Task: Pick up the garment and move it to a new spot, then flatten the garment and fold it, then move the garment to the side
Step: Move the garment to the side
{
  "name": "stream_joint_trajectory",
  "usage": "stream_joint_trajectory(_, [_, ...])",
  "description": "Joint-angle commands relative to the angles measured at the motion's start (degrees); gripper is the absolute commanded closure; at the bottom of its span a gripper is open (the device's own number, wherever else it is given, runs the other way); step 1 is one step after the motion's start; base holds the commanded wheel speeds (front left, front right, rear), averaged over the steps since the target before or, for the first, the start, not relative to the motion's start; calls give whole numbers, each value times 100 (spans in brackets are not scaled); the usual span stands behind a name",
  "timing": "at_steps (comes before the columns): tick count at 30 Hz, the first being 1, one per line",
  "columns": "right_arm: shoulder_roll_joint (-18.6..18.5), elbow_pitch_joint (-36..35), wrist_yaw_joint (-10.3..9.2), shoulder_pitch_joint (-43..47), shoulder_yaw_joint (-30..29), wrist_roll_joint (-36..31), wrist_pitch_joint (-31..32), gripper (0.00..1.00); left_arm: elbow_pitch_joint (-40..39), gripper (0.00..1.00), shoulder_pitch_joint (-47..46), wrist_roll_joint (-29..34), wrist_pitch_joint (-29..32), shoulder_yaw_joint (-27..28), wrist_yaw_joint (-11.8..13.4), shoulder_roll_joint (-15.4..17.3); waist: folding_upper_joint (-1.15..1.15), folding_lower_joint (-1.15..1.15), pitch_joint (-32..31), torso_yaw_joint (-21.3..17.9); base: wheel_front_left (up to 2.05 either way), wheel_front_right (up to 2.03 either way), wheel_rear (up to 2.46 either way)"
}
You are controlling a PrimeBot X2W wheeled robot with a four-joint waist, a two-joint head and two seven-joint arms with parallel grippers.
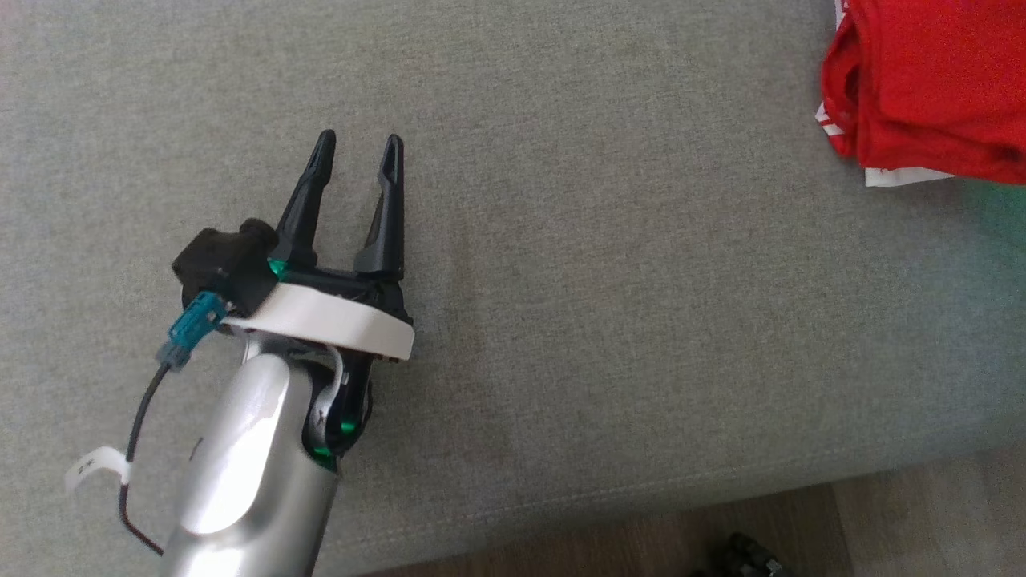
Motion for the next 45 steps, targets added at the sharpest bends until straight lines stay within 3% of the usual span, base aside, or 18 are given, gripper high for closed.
stream_joint_trajectory(1, [-112, -40, -5, 102, -126, 52, 27, 0, -157, 0, -161, 18, -29, 147, -39, 53, 0, -1, -46, 10, 0, 0, 0])
stream_joint_trajectory(13, [384, -192, -5, 219, -671, -426, 24, 0, -164, 0, 116, -145, -29, 269, -7, 53, 0, -1, -724, 73, 0, 0, 0])
stream_joint_trajectory(25, [1780, -1379, -5, 1089, -1034, -293, -857, 0, -349, 0, 672, -279, -29, 629, 55, 53, 0, -1, -1730, 500, 0, 0, 0])
stream_joint_trajectory(34, [2827, -1613, -5, 2187, -1372, -234, -1498, 0, -156, 0, 1355, -341, -29, 799, -24, 53, 0, -1, -2334, 708, 0, 0, 0])
stream_joint_trajectory(39, [3403, -1689, -5, 2865, -1735, -545, -1643, 0, -21, 0, 1829, -296, -29, 831, -69, 53, 0, -1, -2666, 730, 0, 0, 0])
stream_joint_trajectory(45, [3689, -2004, -5, 3334, -1868, -942, -1661, 0, -134, 0, 2034, -218, -29, 894, -69, 53, 0, -1, -2749, 742, 0, 0, 0])
